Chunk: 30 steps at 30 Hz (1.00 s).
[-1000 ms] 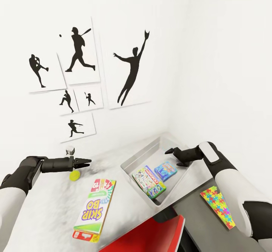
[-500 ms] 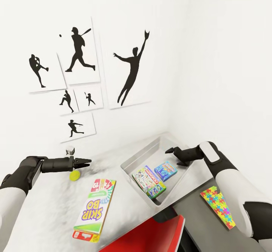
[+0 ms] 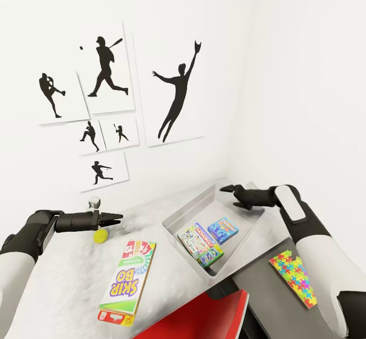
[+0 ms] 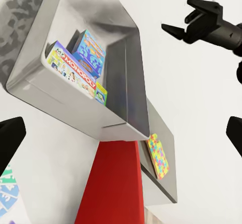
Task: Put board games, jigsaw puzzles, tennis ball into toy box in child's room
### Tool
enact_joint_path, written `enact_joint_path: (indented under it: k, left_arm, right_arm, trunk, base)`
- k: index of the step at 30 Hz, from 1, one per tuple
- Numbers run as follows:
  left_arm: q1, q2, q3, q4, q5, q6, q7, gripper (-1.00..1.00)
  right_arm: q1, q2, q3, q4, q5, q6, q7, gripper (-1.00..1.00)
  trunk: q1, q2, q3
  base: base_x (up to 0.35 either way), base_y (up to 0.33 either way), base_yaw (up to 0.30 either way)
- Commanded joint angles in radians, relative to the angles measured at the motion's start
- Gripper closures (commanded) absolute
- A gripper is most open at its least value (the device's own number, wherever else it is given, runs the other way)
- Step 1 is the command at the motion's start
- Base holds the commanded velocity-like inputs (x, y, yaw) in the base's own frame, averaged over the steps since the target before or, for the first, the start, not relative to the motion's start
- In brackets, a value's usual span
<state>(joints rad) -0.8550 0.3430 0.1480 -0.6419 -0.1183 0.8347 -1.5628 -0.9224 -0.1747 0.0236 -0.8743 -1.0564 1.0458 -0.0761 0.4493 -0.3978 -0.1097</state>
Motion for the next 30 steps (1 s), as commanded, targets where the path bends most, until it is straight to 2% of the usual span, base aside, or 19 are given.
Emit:
enact_joint_path:
  k: [1, 4, 6, 11, 14, 16, 19, 26, 30]
  left_arm:
    - [-0.001, 0.000, 0.004, -0.001, -0.011, 0.011, -0.008, -1.00]
    - [-0.001, 0.000, 0.004, -0.001, -0.011, 0.011, -0.008, -1.00]
    - [-0.001, 0.000, 0.003, -0.001, -0.011, 0.011, -0.008, -1.00]
    - [-0.001, 0.000, 0.003, -0.001, -0.011, 0.011, -0.008, -1.00]
    - [-0.001, 0.000, 0.003, -0.001, -0.011, 0.011, -0.008, -1.00]
    - [-0.001, 0.000, 0.003, -0.001, -0.011, 0.011, -0.008, -1.00]
    - [-0.001, 0.001, 0.004, -0.001, -0.011, 0.011, -0.008, -1.00]
    - [-0.001, 0.001, 0.004, -0.001, -0.009, 0.011, -0.008, -1.00]
    - [-0.001, 0.002, 0.004, -0.001, -0.009, 0.011, -0.008, -1.00]
  right_arm:
    - [0.008, -0.001, 0.002, -0.018, -0.019, 0.001, -0.005, -1.00]
    - [0.056, -0.004, 0.002, -0.106, -0.065, 0.001, 0.002, -1.00]
    - [0.077, -0.008, 0.002, -0.142, -0.081, 0.001, 0.003, -1.00]
    - [0.144, -0.054, 0.002, -0.262, -0.125, 0.001, 0.014, -1.00]
    - [0.175, -0.072, 0.000, -0.296, -0.158, 0.001, 0.037, -1.00]
    - [0.208, -0.081, -0.017, -0.315, -0.182, 0.001, 0.069, -1.00]
    - [0.245, -0.085, -0.047, -0.332, -0.191, 0.001, 0.103, -1.00]
    - [0.340, -0.088, -0.114, -0.395, -0.195, 0.001, 0.178, -1.00]
    - [0.420, -0.088, -0.166, -0.462, -0.191, 0.001, 0.236, -1.00]
  trunk:
    - [0.001, -0.002, -0.002]
    - [0.001, -0.002, -0.002]
    - [0.001, -0.002, -0.002]
    - [0.001, -0.002, 0.002]
    - [0.001, -0.002, 0.006]
    - [0.001, -0.002, 0.009]
    - [0.001, -0.002, 0.013]
    - [0.001, -0.002, 0.024]
    - [0.001, -0.002, 0.030]
  base:
    - [0.000, 0.000, 0.000]
    - [0.000, 0.000, 0.000]
    - [0.000, 0.000, 0.000]
    - [0.000, 0.000, -0.001]
    - [0.000, 0.000, -0.033]
    - [0.000, 0.000, -0.067]
    - [0.000, 0.000, -0.083]
    - [0.000, 0.000, -0.095]
    - [0.000, 0.000, -0.102]
